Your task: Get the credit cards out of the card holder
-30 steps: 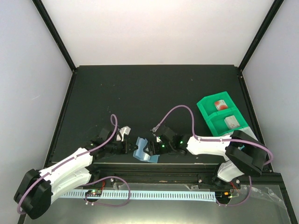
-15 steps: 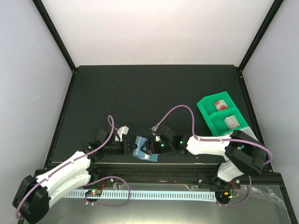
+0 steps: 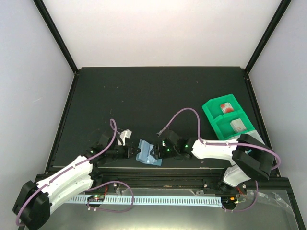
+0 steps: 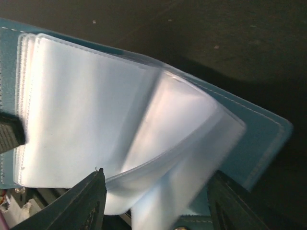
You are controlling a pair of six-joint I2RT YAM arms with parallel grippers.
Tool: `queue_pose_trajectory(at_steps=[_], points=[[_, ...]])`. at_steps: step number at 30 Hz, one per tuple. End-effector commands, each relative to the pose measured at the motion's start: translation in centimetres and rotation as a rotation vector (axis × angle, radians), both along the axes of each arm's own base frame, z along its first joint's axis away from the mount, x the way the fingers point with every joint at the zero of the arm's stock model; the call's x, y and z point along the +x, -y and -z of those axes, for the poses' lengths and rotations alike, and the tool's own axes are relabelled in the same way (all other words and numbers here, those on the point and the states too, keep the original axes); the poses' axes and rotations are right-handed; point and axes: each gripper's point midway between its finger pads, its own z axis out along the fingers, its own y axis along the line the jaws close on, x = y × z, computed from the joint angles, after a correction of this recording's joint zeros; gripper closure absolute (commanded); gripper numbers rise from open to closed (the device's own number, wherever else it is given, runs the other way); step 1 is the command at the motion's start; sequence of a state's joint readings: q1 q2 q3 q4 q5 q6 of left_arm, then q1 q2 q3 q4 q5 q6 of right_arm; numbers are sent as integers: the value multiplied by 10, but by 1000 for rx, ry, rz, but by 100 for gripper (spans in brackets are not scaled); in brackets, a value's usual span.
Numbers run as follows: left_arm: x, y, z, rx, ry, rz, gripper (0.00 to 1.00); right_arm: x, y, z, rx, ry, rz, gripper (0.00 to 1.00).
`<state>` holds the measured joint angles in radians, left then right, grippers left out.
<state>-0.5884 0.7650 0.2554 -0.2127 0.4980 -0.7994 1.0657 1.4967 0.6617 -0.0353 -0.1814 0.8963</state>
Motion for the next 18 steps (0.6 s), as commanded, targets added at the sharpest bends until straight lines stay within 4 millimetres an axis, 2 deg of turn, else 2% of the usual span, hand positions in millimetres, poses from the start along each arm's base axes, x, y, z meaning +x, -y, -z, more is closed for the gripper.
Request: queue_pose_trajectory(at_steps=[1,5,8,10,13,18], points=[[3,2,-9,-29,26,-2,95,9,9,-20,-29,71,34,40],[2,2,-9,-29,27,-1,93,6,-2,-47,64,78,17,31],[2,2,-9,-30,28,1,90,1,-15,-59,125,95,-14,29],[2,3,-9,-32,26,1,93,-4,-25,-58,149,77,-48,29],[1,2,-8,-31,21,-1,94,-14,-39,-49,143,43,-98,29],[0,2,-5,-35,14,2,98,-10,-43,-27,78,35,-90,31]])
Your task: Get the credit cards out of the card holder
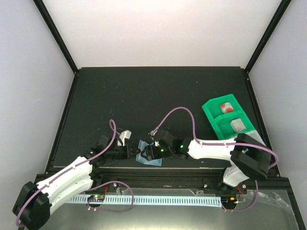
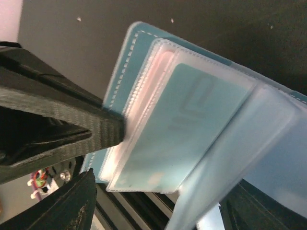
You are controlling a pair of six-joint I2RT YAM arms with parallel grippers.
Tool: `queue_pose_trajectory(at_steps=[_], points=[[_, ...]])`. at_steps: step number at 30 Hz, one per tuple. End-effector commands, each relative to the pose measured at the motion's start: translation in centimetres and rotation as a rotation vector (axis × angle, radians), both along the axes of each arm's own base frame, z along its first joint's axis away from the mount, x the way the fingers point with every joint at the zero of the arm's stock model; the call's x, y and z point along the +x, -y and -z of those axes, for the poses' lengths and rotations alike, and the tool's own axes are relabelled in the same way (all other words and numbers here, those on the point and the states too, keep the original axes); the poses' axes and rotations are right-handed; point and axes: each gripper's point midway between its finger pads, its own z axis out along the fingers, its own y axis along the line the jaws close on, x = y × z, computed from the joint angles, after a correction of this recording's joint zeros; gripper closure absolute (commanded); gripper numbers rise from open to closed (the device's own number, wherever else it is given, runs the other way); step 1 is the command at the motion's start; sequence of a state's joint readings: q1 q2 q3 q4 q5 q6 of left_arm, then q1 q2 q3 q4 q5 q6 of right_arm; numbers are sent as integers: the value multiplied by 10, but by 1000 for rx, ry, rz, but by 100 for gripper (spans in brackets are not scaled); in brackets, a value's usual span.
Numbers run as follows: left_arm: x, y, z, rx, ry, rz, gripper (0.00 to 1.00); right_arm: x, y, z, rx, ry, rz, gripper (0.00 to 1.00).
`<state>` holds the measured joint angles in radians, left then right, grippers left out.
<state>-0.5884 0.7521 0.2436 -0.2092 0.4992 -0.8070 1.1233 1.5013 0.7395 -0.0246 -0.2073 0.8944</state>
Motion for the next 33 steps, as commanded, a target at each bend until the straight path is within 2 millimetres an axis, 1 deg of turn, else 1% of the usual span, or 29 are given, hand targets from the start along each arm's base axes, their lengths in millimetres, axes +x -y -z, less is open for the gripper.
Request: queue_pose_trajectory(at_steps=[1,9,12,17,19,21,23,25,33], points=[[1,3,-5,-27,14,4,99,3,-9,8,-24,11,-5,32],[1,2,-3,-23,14,1,98,10,12,22,-114,39,54,45],[2,2,-3,-22,15,2,98,13,23,24,-147,60,76,50],[1,2,-2,-21,14,2,98,21,46,23,-207,123,131,63],[1,1,-2,-21,14,0,98,23,50,19,-208,142,145,71],[1,2,-3,-23,16,0,99,23,51,17,-196,156,142,82],[1,2,-3,-25,16,-2,98,23,52,18,-192,166,141,91],[2,2,-4,-28,16,-2,98,23,55,20,-204,168,146,98],[3,4,-6,-51,11,-12,98,29,70,18,-243,207,188,99]])
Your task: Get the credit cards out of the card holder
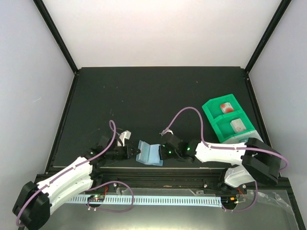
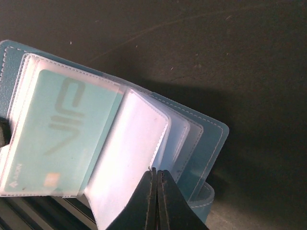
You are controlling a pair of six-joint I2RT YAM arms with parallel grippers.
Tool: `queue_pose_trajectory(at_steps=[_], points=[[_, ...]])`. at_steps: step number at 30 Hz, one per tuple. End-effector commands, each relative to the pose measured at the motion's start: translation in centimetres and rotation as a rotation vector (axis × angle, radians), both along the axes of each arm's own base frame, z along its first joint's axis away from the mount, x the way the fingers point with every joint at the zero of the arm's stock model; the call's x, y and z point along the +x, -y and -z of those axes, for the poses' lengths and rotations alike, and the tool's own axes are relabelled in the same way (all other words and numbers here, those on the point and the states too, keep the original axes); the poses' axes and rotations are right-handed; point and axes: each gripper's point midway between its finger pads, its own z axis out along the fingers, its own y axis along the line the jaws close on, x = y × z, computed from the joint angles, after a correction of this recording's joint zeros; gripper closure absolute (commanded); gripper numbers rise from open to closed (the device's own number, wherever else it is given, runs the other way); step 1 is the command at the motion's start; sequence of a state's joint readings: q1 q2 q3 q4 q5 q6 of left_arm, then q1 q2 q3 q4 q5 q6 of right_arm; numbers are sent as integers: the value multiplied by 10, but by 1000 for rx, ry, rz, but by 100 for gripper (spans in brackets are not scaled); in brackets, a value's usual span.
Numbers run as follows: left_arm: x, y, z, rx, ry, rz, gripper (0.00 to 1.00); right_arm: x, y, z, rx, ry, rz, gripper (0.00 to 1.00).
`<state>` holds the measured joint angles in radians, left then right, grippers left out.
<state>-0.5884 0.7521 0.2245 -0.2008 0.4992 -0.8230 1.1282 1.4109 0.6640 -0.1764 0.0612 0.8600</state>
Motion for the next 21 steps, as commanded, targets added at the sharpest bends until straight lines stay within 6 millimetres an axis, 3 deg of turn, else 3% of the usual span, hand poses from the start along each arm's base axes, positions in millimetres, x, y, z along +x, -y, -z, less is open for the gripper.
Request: queue_pose_trajectory(at_steps=[1,3,8,13,21], points=[[6,6,-13,-55,32,-4,99,9,11,-8,-21,66,39,99],[6,7,-13,-59,30,-7,98,7,8,-15,7,65,31,99],[7,7,-11,-65,23,-13,98,4,0,-36,88,60,19,83],[7,8,-8,-66,14,-17,98,-1,-16,-47,184,53,-28,81],[6,12,-6,-120,-10,-31,99,-9,-43,-10,147,-34,-124,81]])
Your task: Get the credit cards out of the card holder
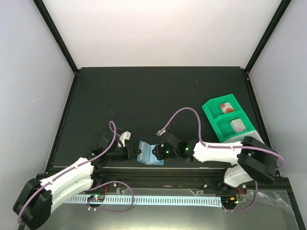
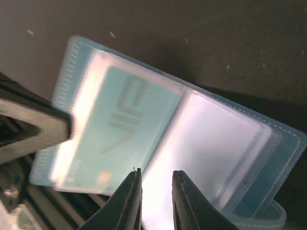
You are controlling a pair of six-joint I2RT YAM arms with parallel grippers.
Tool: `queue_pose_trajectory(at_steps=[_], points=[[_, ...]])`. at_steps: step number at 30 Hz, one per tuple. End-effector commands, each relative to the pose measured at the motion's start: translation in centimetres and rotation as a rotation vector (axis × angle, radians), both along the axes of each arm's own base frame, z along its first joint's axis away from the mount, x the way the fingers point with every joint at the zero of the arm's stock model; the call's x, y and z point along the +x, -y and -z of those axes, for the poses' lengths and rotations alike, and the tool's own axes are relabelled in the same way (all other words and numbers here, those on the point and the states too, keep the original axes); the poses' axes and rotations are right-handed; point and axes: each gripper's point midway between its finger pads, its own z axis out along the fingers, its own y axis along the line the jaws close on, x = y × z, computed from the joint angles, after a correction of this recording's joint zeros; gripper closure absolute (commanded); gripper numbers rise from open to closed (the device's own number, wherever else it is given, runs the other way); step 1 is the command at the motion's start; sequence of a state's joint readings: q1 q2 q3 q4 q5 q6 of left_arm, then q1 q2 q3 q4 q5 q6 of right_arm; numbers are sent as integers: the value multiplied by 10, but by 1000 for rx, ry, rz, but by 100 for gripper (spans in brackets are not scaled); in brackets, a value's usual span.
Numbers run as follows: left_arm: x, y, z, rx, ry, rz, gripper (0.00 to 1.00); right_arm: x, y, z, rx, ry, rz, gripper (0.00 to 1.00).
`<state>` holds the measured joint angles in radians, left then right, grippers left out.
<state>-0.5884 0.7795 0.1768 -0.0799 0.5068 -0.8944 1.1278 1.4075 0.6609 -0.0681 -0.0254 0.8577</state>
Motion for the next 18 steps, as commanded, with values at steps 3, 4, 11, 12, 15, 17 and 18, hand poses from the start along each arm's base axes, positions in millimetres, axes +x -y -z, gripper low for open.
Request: queue_pose_trajectory(at_steps=[3,4,11,12,15,17,18], points=[[3,4,-5,-42,-2,-10,94,-3,-10,29,-66,-40,-59,81],[3,2,-4,-30,-1,-18,91,-4,-6,36,-81,-45,-58,81],[10,-16,-10,79,45,-82,61,-1,22,63,-181,-40,-11,81],[11,-18,-13,90,54,-86,58,0,25,63,-191,-34,-5,81],[13,-16,-22,86,73,-78,54,5,28,60,-210,-4,6,81],[13,-11,-28,69,75,-53,54,9,28,54,-215,13,9,81],[13,-8,-33,57,77,-37,55,10,26,50,-208,20,8,81]])
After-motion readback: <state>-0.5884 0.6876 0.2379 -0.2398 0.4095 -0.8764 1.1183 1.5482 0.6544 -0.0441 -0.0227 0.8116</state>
